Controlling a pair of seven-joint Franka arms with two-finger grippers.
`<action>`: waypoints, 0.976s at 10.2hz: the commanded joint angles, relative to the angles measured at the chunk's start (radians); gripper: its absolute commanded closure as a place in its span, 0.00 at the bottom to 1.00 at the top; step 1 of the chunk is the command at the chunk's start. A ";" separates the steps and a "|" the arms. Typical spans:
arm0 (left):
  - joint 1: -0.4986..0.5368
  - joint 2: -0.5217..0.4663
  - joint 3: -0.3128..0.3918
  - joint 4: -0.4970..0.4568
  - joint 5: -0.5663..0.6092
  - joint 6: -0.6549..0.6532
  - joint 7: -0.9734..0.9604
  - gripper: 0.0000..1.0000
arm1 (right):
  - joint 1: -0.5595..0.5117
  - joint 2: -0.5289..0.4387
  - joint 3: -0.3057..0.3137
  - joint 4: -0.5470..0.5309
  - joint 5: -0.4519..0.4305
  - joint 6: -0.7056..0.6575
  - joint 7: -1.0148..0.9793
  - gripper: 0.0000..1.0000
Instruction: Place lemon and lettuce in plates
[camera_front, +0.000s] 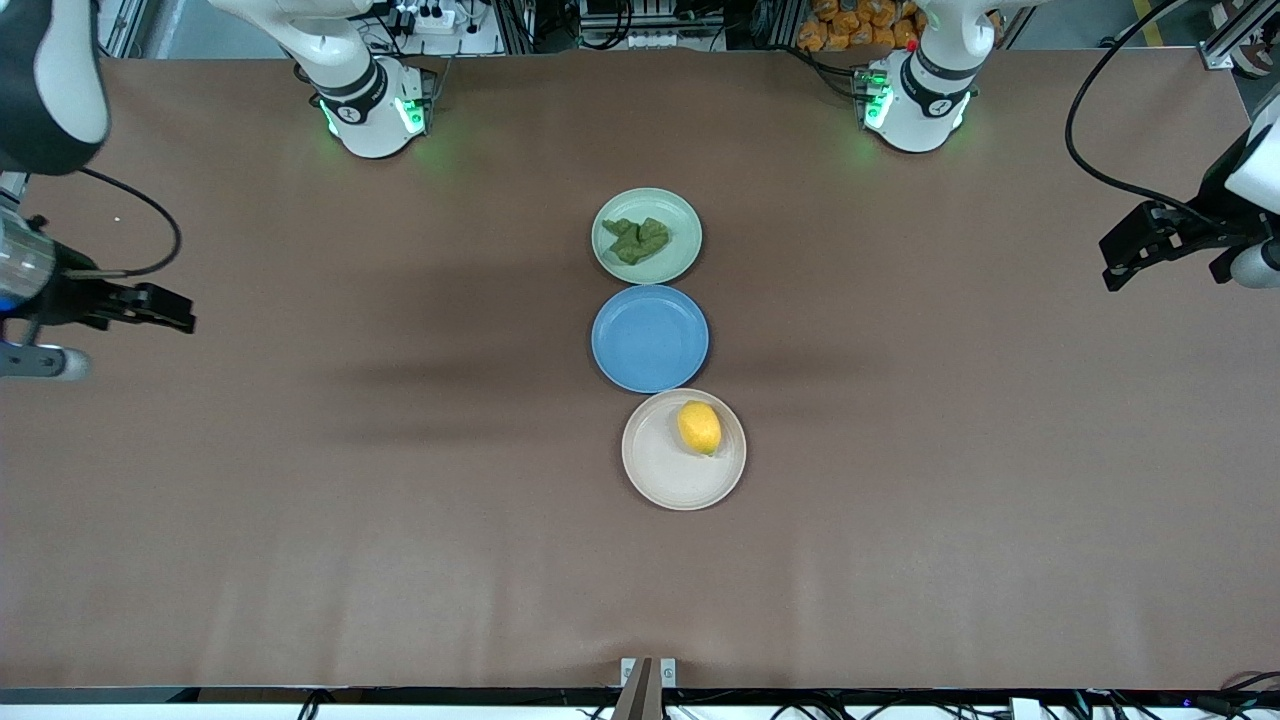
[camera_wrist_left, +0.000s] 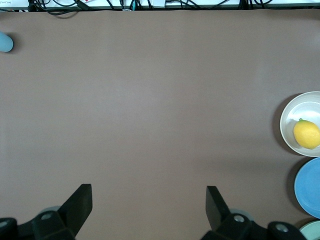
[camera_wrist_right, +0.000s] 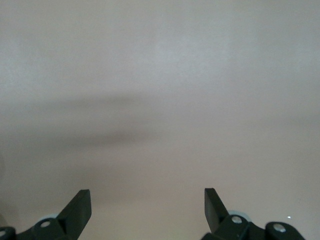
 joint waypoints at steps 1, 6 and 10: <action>0.013 -0.022 -0.007 -0.023 -0.037 -0.002 0.010 0.00 | 0.024 -0.005 -0.012 0.054 -0.035 -0.070 0.005 0.00; 0.008 -0.028 -0.012 -0.026 -0.043 -0.025 0.018 0.00 | 0.025 -0.074 -0.010 0.048 -0.031 -0.099 0.007 0.00; 0.016 -0.028 -0.009 -0.023 -0.118 -0.129 0.050 0.00 | 0.024 -0.074 -0.036 0.041 -0.022 -0.041 0.007 0.00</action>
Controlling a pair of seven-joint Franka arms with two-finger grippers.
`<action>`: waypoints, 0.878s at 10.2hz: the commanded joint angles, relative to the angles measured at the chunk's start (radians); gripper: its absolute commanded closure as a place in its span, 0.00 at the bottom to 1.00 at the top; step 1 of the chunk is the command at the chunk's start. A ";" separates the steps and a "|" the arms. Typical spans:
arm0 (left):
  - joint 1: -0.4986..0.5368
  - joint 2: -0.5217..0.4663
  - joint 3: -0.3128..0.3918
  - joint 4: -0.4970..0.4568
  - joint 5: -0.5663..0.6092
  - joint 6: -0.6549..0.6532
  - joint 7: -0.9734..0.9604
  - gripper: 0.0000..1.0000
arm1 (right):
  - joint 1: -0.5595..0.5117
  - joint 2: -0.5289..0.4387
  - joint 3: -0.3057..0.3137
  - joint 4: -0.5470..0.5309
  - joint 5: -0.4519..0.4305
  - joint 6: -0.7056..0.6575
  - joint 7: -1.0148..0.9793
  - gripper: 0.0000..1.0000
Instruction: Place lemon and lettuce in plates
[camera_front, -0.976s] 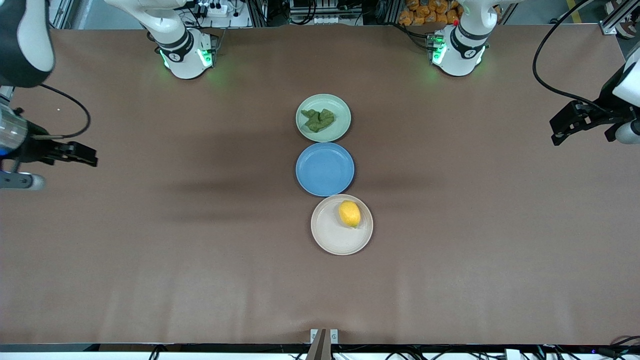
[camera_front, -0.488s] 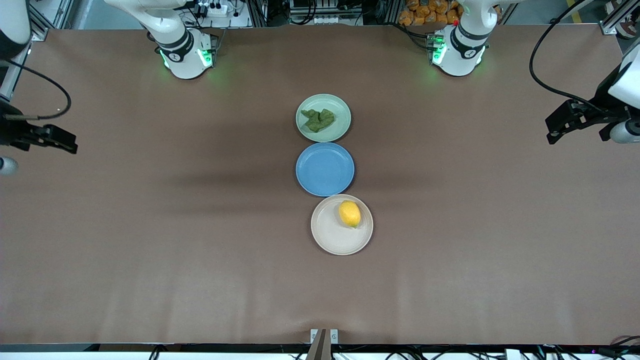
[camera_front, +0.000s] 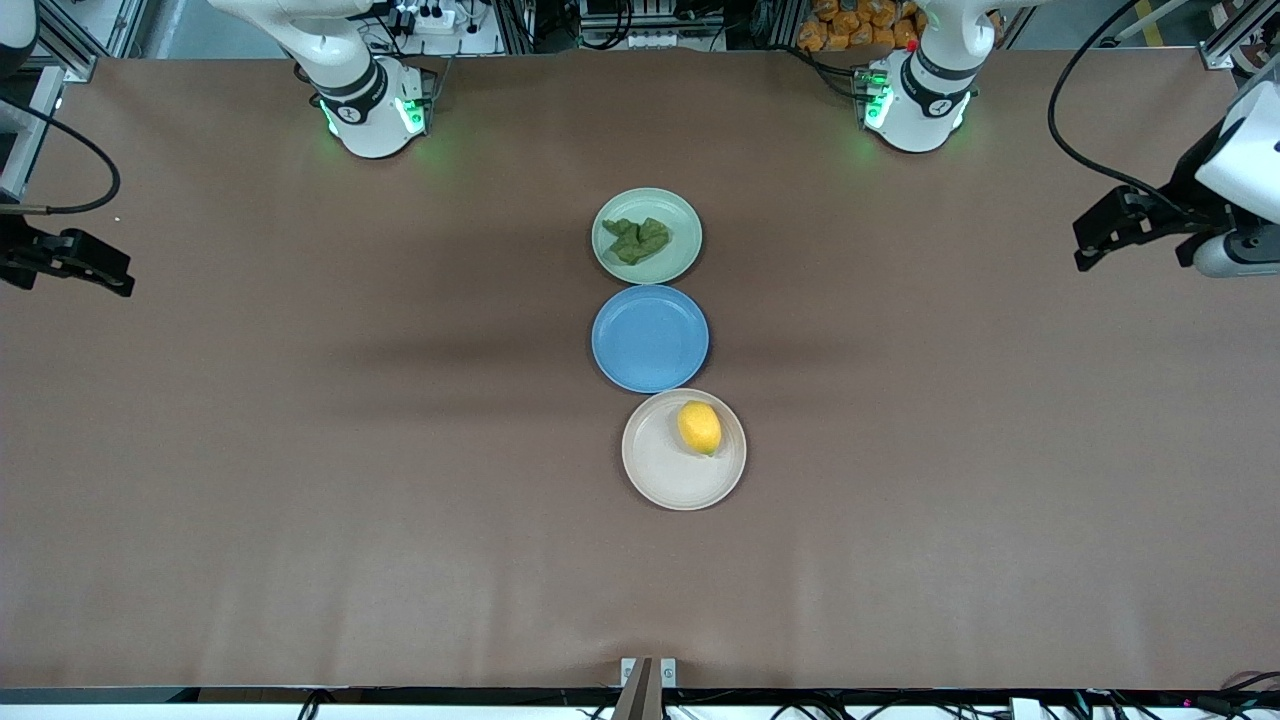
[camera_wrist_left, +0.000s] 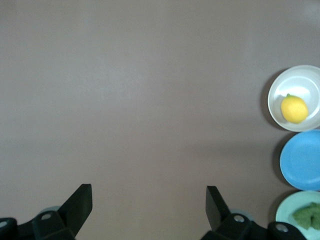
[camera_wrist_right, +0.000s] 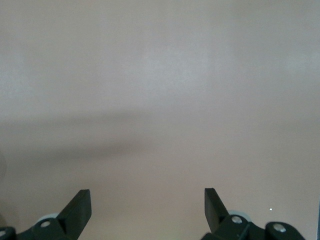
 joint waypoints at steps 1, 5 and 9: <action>0.015 -0.019 0.000 -0.014 -0.051 -0.049 0.038 0.00 | 0.012 -0.014 -0.012 -0.018 -0.003 0.018 0.007 0.00; 0.015 -0.013 0.005 -0.009 -0.077 -0.049 0.055 0.00 | 0.012 -0.014 -0.012 -0.017 0.003 0.032 -0.006 0.00; 0.014 -0.010 0.008 -0.007 -0.059 -0.049 0.050 0.00 | 0.010 -0.012 -0.012 -0.010 0.002 0.033 -0.009 0.00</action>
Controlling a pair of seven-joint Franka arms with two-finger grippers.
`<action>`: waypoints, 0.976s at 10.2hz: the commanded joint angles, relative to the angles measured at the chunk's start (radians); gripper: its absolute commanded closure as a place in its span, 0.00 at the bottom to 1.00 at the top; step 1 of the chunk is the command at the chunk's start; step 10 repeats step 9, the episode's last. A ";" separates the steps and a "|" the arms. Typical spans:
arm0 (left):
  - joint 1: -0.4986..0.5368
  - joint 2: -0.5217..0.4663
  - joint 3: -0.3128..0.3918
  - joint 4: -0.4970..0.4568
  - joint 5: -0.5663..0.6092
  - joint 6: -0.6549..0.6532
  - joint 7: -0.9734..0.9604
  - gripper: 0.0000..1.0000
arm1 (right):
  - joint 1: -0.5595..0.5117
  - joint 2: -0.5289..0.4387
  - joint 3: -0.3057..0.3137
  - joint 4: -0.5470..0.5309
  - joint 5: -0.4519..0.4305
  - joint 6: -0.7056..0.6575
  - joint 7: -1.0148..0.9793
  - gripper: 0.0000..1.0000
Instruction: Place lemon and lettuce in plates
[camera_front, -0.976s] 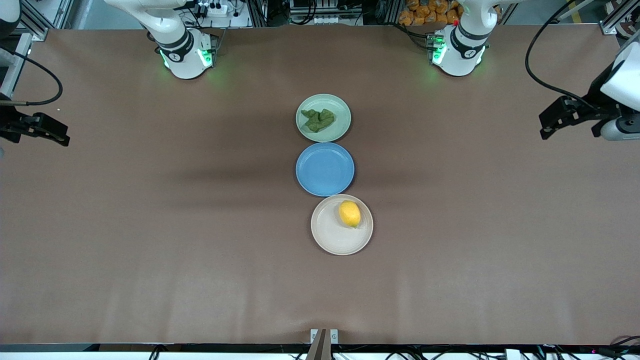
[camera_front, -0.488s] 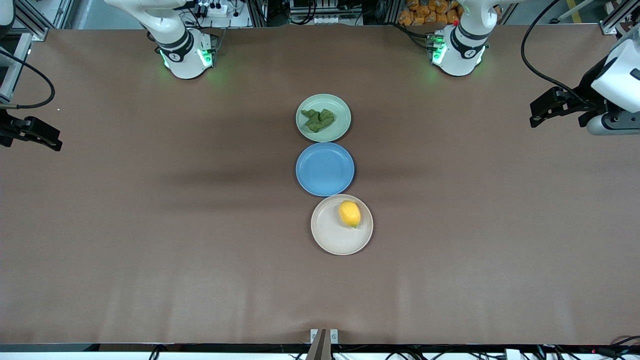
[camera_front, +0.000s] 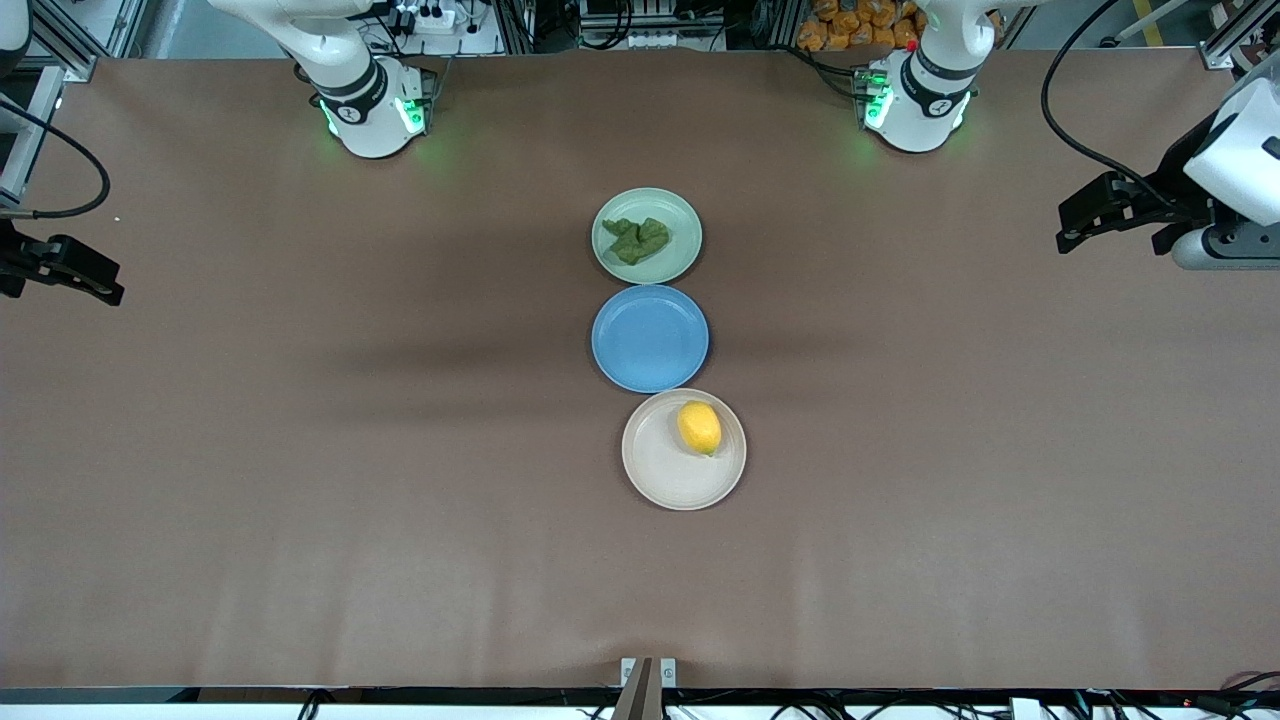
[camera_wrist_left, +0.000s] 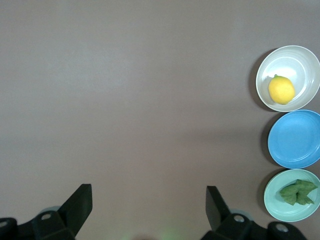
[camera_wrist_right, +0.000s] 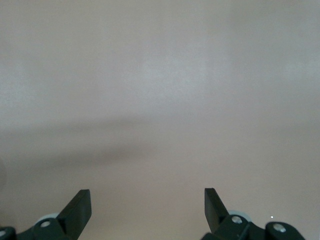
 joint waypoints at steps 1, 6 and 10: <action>0.008 -0.010 0.001 -0.005 0.015 -0.012 0.022 0.00 | 0.007 -0.011 -0.007 -0.010 0.002 0.013 -0.007 0.00; 0.006 -0.013 -0.002 -0.004 0.052 -0.012 0.023 0.00 | 0.007 -0.011 -0.001 -0.010 0.002 0.008 -0.007 0.00; 0.009 -0.012 -0.002 -0.004 0.040 -0.012 0.023 0.00 | 0.009 -0.011 0.004 -0.010 0.005 0.013 -0.004 0.00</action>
